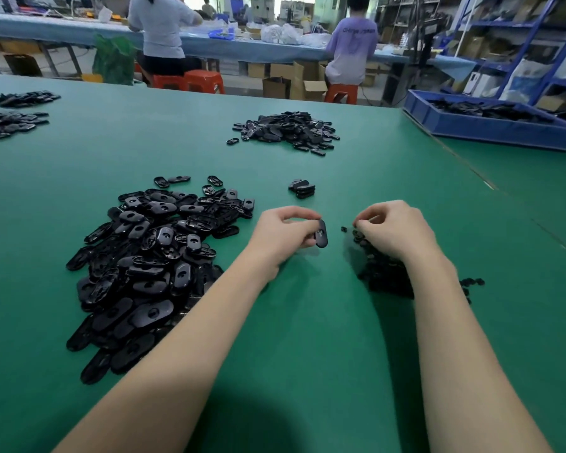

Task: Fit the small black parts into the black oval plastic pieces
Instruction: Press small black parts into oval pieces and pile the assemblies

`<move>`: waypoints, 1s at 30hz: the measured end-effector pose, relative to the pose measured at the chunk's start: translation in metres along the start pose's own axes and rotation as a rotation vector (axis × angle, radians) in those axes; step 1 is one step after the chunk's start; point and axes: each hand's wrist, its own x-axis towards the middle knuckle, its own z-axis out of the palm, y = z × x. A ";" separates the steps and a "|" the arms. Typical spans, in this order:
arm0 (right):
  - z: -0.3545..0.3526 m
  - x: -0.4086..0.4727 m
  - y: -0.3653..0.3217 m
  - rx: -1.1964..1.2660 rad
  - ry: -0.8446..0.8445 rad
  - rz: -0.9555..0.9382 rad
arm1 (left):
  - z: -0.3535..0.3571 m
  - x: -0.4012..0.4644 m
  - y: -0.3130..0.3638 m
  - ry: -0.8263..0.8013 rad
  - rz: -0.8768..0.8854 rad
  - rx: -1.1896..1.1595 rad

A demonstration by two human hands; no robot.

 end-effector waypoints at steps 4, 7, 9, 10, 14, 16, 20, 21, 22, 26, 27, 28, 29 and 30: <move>0.001 -0.002 0.004 -0.060 -0.007 0.040 | -0.001 0.003 -0.005 0.025 -0.062 -0.083; 0.011 -0.006 -0.002 -0.077 0.031 0.011 | -0.002 0.004 -0.006 0.021 -0.054 -0.104; 0.020 -0.007 -0.007 -0.111 0.058 -0.018 | -0.002 0.005 -0.007 0.015 -0.052 -0.103; 0.024 -0.007 -0.008 -0.132 0.066 -0.026 | -0.002 0.005 -0.008 0.013 -0.054 -0.097; 0.028 -0.005 -0.009 -0.126 0.086 0.021 | -0.005 0.005 -0.008 0.015 -0.062 -0.107; 0.028 -0.005 -0.009 -0.105 0.094 0.034 | -0.006 0.006 -0.008 0.019 -0.059 -0.114; 0.028 -0.006 -0.010 -0.002 0.081 -0.003 | -0.008 0.007 -0.010 0.038 -0.050 -0.128; 0.027 -0.005 -0.011 0.124 0.050 -0.019 | -0.009 0.007 -0.010 0.040 -0.045 -0.141; 0.026 -0.005 -0.013 0.270 0.005 -0.039 | -0.010 0.008 -0.010 0.043 -0.039 -0.152; 0.022 -0.008 -0.025 0.485 -0.162 -0.095 | -0.012 0.010 -0.011 0.040 -0.016 -0.159; 0.021 -0.009 -0.027 0.492 -0.179 -0.095 | -0.012 0.010 -0.011 0.036 -0.013 -0.158; 0.021 -0.009 -0.027 0.497 -0.183 -0.089 | -0.012 0.010 -0.011 0.032 -0.012 -0.161; 0.021 -0.009 -0.027 0.501 -0.180 -0.082 | -0.012 0.010 -0.011 0.029 -0.010 -0.166; 0.022 -0.009 -0.027 0.504 -0.178 -0.075 | -0.012 0.010 -0.011 0.026 -0.009 -0.169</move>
